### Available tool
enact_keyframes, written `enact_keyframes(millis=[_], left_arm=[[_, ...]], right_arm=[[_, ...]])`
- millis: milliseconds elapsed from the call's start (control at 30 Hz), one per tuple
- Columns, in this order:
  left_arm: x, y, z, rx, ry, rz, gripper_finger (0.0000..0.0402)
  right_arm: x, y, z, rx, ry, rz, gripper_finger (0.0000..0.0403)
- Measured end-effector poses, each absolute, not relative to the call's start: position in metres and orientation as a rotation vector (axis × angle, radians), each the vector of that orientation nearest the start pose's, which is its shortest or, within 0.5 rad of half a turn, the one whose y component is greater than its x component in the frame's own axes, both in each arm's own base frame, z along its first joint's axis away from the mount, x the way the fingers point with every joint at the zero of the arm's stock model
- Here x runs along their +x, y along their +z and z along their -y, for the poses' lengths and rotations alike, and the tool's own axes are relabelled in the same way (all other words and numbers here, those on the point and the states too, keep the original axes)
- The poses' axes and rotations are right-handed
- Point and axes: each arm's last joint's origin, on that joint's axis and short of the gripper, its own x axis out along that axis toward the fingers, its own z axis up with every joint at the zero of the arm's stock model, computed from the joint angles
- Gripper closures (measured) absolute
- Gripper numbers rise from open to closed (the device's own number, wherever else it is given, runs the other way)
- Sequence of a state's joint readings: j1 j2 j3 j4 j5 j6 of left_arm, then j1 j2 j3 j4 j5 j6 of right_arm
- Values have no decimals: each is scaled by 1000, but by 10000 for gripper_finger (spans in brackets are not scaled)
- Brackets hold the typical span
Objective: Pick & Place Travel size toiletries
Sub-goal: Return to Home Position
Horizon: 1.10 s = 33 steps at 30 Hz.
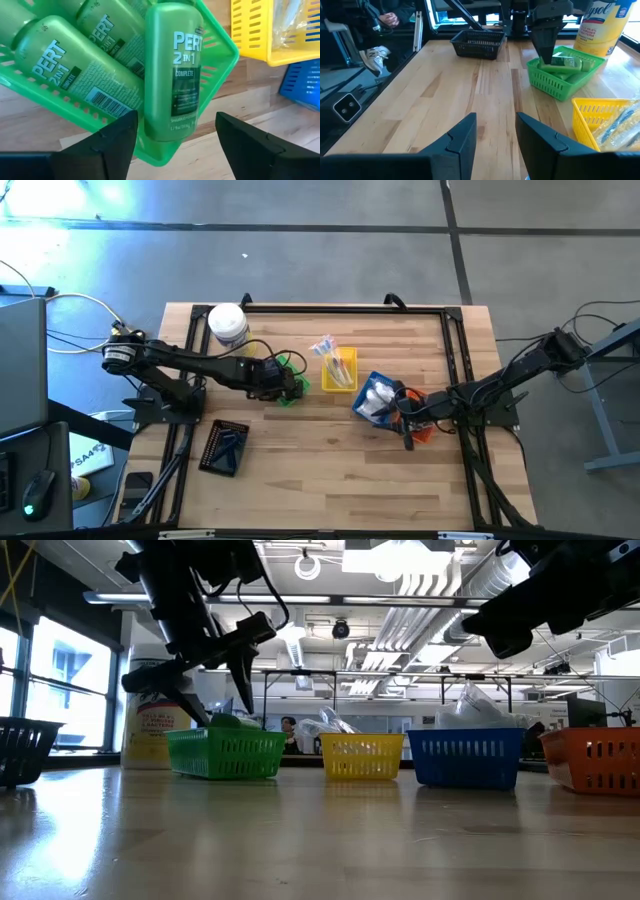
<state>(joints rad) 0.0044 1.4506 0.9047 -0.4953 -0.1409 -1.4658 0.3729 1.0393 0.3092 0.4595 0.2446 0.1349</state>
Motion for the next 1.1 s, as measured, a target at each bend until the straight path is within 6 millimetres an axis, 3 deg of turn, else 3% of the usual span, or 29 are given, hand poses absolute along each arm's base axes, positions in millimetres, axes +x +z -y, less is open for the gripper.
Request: enact_keyframes(millis=[300, 600, 700, 833, 967, 1100], left_arm=[[272, 215, 7, -1235, 801, -745, 137], [238, 246, 25, -1151, 785, -703, 137], [228, 264, 31, -1020, 696, -620, 144], [205, 298, 38, -734, 568, -461, 183], [177, 337, 48, -296, 380, -305, 247], [160, 357, 54, 105, 169, -229, 334]], right_arm=[[190, 187, -67, 54, 123, -267, 274], [190, 187, -67, 56, 123, -260, 274], [190, 187, -67, 56, 123, -260, 274], [189, 192, -66, 61, 123, -229, 274], [184, 213, -58, 89, 132, -96, 274], [176, 231, -43, 133, 175, 18, 274]])
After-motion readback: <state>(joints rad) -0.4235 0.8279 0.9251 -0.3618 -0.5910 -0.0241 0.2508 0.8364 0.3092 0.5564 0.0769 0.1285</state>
